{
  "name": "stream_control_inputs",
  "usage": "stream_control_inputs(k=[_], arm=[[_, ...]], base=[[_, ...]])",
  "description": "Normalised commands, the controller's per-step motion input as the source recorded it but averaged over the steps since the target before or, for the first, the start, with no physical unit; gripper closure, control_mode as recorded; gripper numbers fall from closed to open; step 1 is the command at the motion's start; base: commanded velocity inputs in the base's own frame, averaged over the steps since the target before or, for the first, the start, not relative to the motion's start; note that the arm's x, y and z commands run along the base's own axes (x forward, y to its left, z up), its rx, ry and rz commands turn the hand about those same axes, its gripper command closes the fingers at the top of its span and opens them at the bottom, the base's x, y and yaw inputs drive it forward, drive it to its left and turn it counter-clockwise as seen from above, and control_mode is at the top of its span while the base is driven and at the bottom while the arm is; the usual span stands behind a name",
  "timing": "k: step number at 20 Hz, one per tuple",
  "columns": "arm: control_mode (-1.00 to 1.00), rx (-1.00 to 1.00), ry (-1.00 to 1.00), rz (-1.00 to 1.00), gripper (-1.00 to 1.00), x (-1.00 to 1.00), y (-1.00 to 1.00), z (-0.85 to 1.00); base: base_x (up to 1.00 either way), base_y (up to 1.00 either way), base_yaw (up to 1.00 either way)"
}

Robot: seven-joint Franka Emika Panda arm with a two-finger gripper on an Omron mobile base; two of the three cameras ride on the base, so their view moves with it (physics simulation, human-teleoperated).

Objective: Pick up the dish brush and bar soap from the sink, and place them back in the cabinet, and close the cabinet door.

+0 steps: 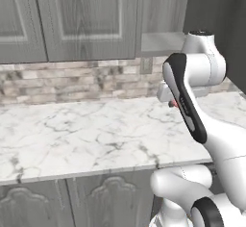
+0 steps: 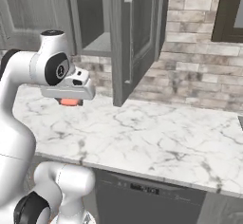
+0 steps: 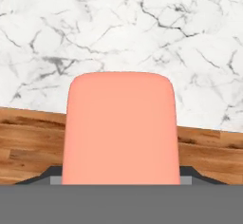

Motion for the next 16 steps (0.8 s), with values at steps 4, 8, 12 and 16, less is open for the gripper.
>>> stream_control_inputs(k=[4,8,12,16], arm=[[1.0,0.0,0.0,0.0,1.0,0.0,0.0,0.0],[1.0,0.0,0.0,0.0,1.0,0.0,0.0,0.0],[1.0,0.0,0.0,0.0,1.0,0.0,0.0,0.0],[1.0,0.0,0.0,0.0,1.0,0.0,0.0,0.0]], base=[[0.57,0.0,-0.25],[0.44,0.03,-0.11],[0.26,0.0,-0.04],[0.48,0.0,-0.11]])
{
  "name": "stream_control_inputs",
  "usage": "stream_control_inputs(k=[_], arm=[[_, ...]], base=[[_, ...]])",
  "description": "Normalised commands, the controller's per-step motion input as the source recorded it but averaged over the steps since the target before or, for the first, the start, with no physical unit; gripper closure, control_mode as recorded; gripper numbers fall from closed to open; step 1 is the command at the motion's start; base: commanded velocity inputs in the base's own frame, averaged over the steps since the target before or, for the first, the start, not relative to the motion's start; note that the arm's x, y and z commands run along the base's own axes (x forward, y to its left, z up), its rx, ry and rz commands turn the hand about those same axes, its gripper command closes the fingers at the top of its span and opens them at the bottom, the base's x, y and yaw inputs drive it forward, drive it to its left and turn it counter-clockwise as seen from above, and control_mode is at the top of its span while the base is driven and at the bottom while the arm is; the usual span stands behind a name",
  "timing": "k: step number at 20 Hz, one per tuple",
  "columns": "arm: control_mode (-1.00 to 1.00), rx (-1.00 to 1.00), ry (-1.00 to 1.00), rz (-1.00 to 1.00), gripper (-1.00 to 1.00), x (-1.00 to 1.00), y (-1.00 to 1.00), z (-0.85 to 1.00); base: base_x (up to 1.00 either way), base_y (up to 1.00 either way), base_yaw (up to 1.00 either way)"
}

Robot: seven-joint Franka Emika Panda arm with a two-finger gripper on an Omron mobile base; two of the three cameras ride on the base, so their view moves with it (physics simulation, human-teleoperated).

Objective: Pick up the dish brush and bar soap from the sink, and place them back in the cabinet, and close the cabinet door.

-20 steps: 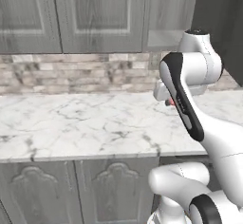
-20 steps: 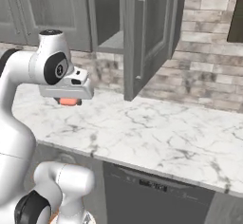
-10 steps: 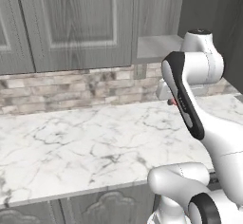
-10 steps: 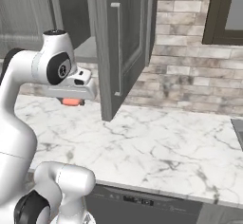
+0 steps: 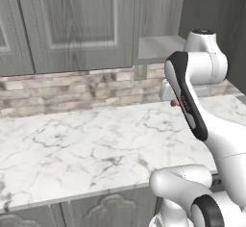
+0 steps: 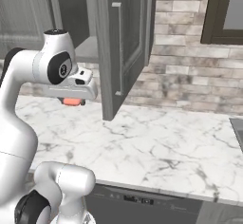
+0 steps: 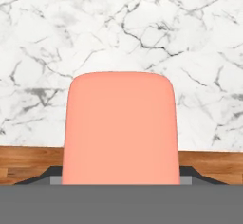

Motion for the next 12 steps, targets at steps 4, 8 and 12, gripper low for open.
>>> stream_control_inputs(k=[4,8,12], arm=[[1.0,0.0,0.0,0.0,1.0,0.0,0.0,0.0],[1.0,0.0,0.0,0.0,1.0,0.0,0.0,0.0],[1.0,0.0,0.0,0.0,1.0,0.0,0.0,0.0]], base=[[0.47,0.01,-0.14],[0.43,0.06,-0.15],[0.18,0.0,-0.04]])
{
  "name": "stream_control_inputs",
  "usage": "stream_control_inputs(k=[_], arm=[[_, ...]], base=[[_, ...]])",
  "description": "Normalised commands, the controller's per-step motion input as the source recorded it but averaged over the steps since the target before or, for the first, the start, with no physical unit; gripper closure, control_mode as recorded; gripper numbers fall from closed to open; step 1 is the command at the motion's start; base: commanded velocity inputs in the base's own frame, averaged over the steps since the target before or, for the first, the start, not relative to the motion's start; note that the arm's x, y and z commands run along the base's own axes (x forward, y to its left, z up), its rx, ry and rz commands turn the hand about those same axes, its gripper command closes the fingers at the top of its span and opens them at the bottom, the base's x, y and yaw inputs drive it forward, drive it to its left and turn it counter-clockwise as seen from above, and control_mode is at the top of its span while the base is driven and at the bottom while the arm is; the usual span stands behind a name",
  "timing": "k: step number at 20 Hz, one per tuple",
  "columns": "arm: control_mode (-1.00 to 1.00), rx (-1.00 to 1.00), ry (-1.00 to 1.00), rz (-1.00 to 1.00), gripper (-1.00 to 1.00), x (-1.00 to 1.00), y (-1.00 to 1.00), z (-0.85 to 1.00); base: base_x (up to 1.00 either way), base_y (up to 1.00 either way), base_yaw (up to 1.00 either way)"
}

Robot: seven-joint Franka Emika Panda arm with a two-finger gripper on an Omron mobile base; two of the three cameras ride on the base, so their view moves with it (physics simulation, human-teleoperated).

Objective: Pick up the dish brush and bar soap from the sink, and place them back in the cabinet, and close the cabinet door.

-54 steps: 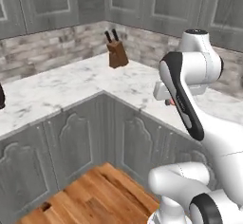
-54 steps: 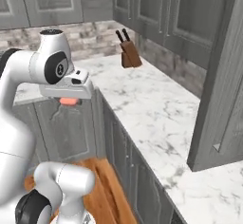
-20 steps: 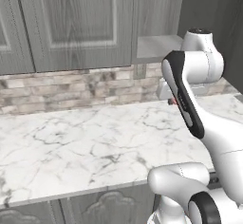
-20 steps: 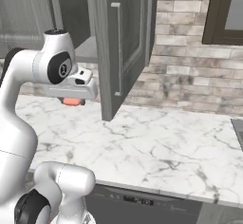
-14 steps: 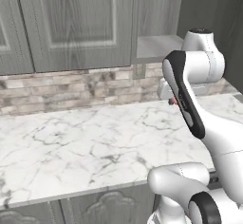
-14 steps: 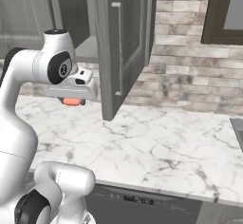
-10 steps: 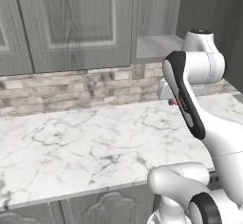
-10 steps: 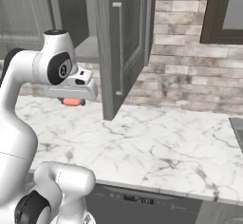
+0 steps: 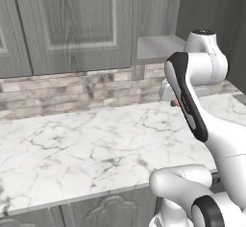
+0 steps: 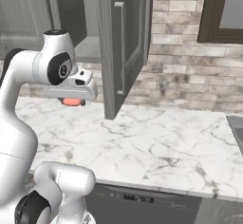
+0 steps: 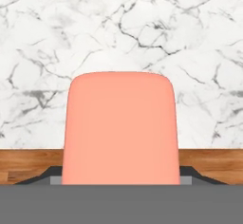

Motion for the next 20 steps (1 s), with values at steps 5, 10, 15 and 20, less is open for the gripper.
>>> stream_control_inputs(k=[5,10,15,20], arm=[[1.0,0.0,0.0,0.0,1.0,0.0,0.0,0.0],[-1.0,0.0,0.0,0.0,1.0,0.0,0.0,0.02],[-1.0,0.0,-0.1,0.0,1.0,0.0,0.0,0.31],[-1.0,0.0,-0.12,-0.05,1.0,0.0,0.0,0.41]], base=[[0.0,0.0,0.0],[0.0,0.0,0.0],[0.0,0.0,0.0],[0.0,0.0,0.0]])
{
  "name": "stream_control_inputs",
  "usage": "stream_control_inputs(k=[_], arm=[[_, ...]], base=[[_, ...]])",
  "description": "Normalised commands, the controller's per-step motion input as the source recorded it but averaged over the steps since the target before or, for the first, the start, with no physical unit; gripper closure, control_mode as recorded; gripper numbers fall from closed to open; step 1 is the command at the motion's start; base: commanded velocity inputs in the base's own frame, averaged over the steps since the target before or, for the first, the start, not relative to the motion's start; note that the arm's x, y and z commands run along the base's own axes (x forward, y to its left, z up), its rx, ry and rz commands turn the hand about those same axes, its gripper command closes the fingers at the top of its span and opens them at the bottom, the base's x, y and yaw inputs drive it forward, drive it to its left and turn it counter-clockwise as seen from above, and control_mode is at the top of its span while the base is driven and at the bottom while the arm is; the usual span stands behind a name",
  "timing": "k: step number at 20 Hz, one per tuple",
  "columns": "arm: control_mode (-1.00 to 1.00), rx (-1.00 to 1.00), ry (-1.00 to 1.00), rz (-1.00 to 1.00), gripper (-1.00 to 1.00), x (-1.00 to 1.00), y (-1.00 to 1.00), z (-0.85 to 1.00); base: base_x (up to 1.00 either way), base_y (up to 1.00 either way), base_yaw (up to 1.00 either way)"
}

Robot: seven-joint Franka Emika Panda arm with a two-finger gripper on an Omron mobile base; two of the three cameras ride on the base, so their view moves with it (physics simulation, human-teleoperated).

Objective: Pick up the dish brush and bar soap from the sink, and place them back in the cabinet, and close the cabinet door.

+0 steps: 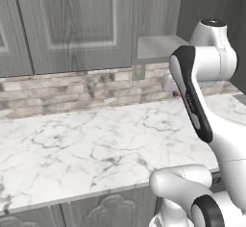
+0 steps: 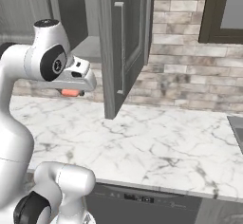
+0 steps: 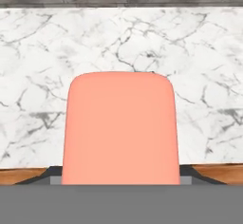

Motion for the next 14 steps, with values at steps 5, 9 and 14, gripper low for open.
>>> stream_control_inputs(k=[5,9,14], arm=[[-1.0,0.0,-0.13,-0.11,1.0,0.02,-0.02,0.3],[-1.0,0.0,-0.13,-0.12,1.0,0.11,-0.01,0.32],[-1.0,0.0,-0.12,-0.07,1.0,0.17,-0.09,0.32]], base=[[0.0,0.0,0.0],[0.0,0.0,0.0],[0.0,0.0,0.0]])
